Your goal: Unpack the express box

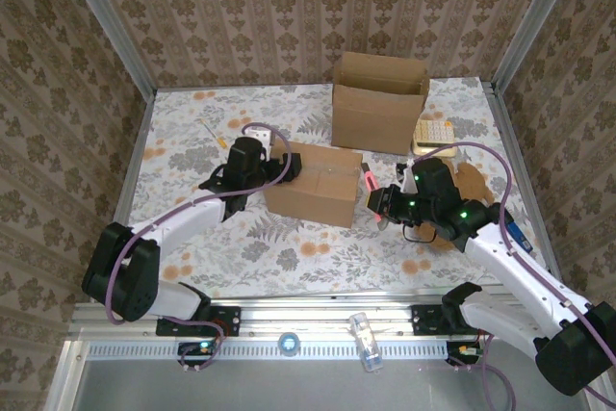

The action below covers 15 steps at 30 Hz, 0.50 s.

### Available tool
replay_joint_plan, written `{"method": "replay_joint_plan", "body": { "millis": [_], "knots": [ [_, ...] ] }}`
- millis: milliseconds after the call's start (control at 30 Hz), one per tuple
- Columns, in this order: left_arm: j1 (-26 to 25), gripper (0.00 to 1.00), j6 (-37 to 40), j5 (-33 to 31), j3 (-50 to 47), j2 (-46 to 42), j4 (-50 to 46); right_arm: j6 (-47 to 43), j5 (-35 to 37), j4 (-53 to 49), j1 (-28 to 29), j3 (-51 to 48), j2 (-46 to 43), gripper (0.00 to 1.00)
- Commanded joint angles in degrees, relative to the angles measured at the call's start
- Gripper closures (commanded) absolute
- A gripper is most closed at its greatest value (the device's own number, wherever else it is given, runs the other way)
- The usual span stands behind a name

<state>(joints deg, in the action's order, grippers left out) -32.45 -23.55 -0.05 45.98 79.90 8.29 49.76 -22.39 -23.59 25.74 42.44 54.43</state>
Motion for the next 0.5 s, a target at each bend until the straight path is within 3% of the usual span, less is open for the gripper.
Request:
{"method": "replay_joint_plan", "body": {
  "millis": [0, 467],
  "knots": [
    [-0.51, 0.1, 0.99, -0.69, -1.77, 3.63, -10.66, 0.77, -1.16, -3.64, 1.57, -0.23, -0.52, 1.0],
    [-0.51, 0.1, 0.97, -0.69, -1.25, 4.04, -11.11, 2.16, -1.95, -4.22, 4.45, -1.21, -1.24, 1.0]
  ]
}}
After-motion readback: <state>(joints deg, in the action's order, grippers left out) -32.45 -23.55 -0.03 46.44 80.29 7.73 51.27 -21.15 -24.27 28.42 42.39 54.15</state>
